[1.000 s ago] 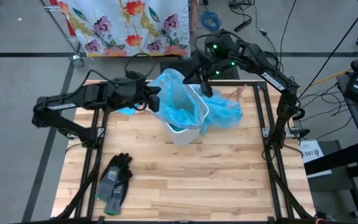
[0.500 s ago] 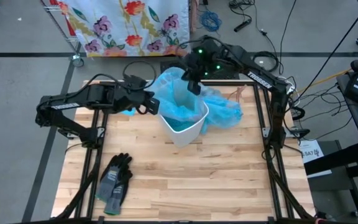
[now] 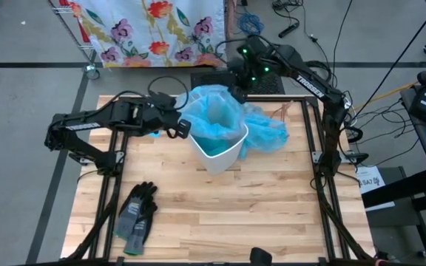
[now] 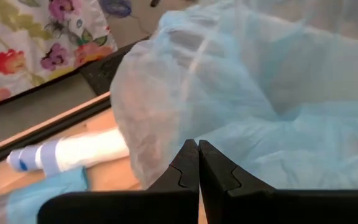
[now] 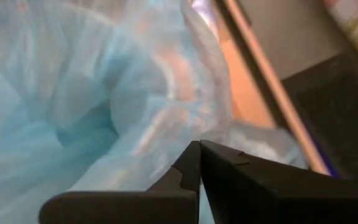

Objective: Place trash/remove bag and relplace
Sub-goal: Put the trash bag into the trash bin

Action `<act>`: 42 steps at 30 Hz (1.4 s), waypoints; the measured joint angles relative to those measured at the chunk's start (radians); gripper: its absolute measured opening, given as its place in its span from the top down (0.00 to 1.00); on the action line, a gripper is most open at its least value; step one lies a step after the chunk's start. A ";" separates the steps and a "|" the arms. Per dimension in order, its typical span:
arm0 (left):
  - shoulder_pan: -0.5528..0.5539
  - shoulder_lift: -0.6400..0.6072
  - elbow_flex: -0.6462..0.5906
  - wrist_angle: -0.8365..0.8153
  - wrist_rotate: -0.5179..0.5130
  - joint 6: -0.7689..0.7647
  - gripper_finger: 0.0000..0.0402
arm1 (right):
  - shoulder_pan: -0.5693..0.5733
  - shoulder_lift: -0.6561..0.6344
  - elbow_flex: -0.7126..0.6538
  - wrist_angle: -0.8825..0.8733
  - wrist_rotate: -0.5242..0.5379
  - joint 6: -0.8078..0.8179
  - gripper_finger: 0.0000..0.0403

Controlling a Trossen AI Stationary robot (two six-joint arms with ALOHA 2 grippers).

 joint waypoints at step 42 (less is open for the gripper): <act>-0.287 -0.002 -0.252 0.402 -0.062 -0.335 1.00 | -0.079 -0.238 -0.206 -0.154 -0.102 -0.132 1.00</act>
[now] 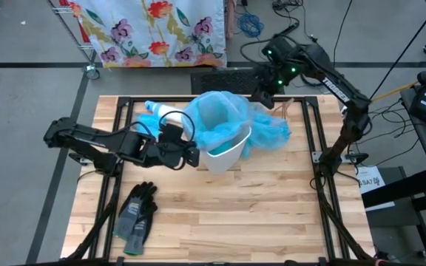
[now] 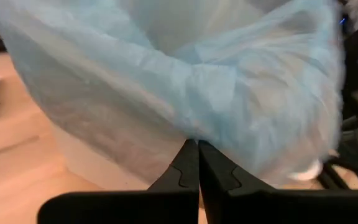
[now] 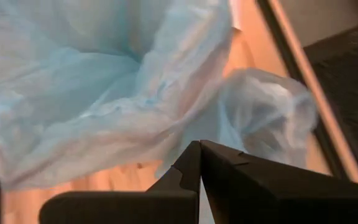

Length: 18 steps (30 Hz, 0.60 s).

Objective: Place trash/remove bag and relplace
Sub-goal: Put the trash bag into the trash bin

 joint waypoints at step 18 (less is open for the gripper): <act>-0.069 0.000 0.080 -0.117 -0.071 0.002 1.00 | 0.004 -0.052 0.000 0.001 0.074 0.002 1.00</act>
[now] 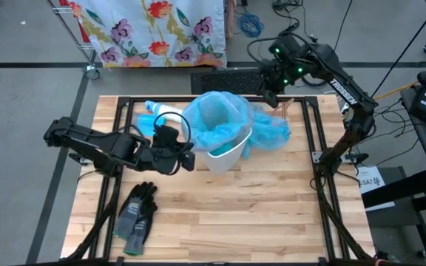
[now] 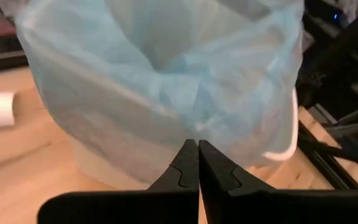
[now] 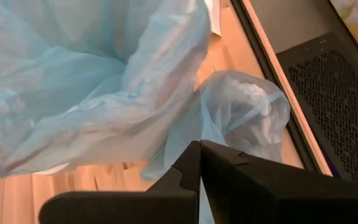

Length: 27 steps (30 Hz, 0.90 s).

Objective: Place trash/remove bag and relplace
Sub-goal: Put the trash bag into the trash bin

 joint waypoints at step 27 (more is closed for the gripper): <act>0.162 0.073 0.075 0.254 0.159 0.416 1.00 | 0.165 -0.002 0.000 0.055 -0.045 -0.022 1.00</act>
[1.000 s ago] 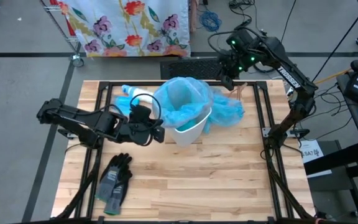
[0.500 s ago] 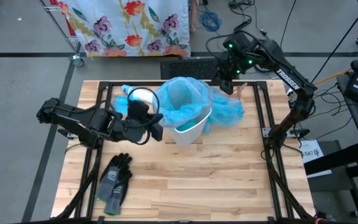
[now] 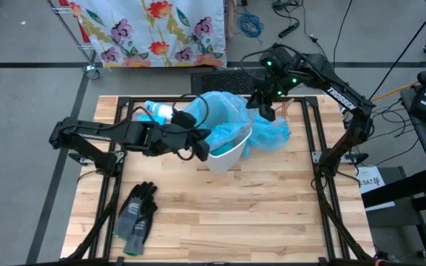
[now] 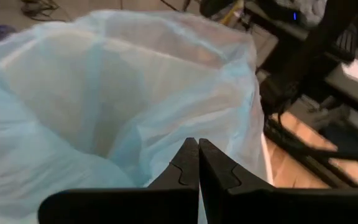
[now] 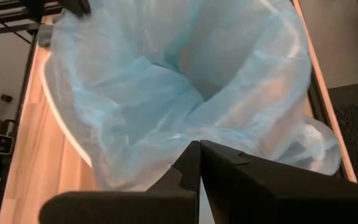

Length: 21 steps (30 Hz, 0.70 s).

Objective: Place trash/remove bag and relplace
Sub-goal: Put the trash bag into the trash bin

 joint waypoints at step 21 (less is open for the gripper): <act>0.005 0.043 -0.001 0.099 0.442 0.160 1.00 | 0.229 0.000 0.000 -0.136 0.314 0.398 1.00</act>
